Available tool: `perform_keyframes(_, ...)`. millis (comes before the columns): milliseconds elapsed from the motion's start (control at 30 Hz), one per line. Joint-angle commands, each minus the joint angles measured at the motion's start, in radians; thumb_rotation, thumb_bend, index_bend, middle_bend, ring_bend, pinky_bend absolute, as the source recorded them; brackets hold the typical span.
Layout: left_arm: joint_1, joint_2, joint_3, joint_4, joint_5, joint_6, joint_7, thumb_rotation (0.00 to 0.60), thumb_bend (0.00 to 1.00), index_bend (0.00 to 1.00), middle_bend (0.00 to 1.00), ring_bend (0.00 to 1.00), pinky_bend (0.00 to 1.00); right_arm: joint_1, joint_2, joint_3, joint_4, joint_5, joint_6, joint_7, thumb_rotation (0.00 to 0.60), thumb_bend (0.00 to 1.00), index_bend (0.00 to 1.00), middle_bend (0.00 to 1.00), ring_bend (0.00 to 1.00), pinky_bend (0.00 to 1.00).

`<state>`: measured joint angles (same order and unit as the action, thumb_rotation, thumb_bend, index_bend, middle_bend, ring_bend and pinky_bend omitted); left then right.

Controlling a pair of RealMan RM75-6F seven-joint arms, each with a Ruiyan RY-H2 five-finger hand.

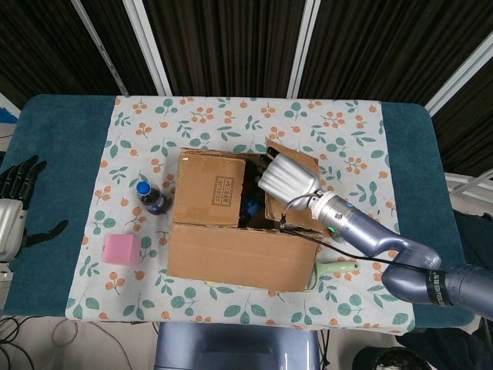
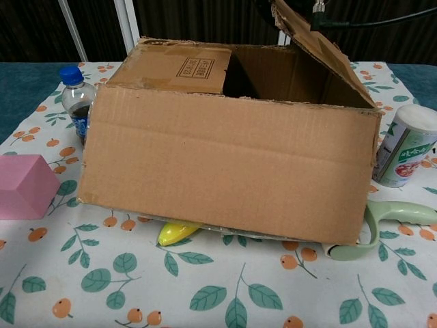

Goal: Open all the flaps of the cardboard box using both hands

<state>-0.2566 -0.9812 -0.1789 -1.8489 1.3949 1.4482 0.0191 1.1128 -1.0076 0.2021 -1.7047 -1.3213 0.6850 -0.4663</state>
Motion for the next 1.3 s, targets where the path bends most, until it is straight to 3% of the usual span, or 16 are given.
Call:
perform_keyframes(33, 0.001, 0.001, 0.0, -0.003, 0.004, 0.003, 0.001, 0.6, 0.15, 0.0, 0.0, 0.0, 0.05, -0.003, 0.024, -0.001, -0.02, 0.017, -0.006, -0.014, 0.6, 1.0, 0.53, 0.41, 0.25, 0.26)
perform_keyframes(1300, 0.007, 0.01, 0.007, -0.035, 0.045, 0.012, 0.003, 0.6, 0.15, 0.0, 0.0, 0.0, 0.05, -0.063, 0.241, -0.003, -0.229, 0.076, 0.027, -0.063, 0.6, 1.0, 0.53, 0.4, 0.24, 0.26)
